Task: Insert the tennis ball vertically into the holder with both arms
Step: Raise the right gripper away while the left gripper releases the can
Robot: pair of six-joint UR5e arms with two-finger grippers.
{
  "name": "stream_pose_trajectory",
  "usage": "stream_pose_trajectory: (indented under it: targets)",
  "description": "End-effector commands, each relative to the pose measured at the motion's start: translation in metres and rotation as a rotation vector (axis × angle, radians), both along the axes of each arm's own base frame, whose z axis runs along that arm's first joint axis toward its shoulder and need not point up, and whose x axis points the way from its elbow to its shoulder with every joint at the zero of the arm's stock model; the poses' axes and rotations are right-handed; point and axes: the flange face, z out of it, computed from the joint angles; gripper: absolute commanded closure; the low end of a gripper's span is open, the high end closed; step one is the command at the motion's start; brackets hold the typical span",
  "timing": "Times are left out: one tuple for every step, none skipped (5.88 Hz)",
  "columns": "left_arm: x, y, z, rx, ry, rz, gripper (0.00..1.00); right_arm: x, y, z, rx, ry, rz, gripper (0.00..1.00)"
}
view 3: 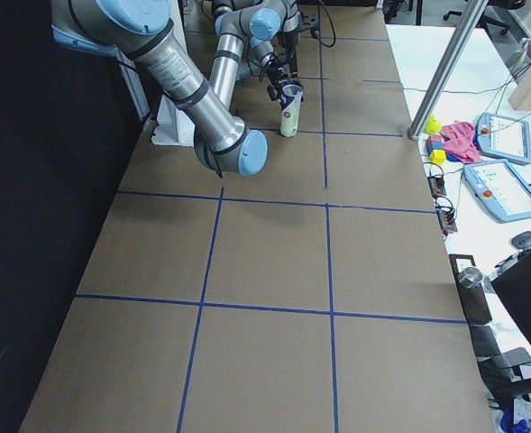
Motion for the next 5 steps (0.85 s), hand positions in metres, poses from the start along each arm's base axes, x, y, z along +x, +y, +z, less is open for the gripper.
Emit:
stream_pose_trajectory:
  targets:
    - [-0.015, 0.003, -0.019, 0.018, 0.044, -0.005, 0.00, 0.036, -0.028, 0.011, -0.004, -0.004, -0.003, 0.01]
    - [-0.027, 0.003, -0.032, 0.029, 0.074, -0.015, 0.00, 0.046, -0.038, 0.024, 0.017, 0.016, -0.015, 0.01]
    - [-0.034, 0.003, -0.040, 0.034, 0.093, -0.027, 0.00, 0.051, -0.044, 0.030, 0.030, 0.029, -0.019, 0.01]
    - [-0.046, 0.004, -0.053, 0.045, 0.124, -0.033, 0.00, 0.063, -0.052, 0.036, 0.040, 0.037, -0.019, 0.01]
    - [-0.061, 0.010, -0.070, 0.062, 0.165, -0.032, 0.00, 0.085, -0.067, 0.051, 0.040, 0.040, -0.039, 0.01]
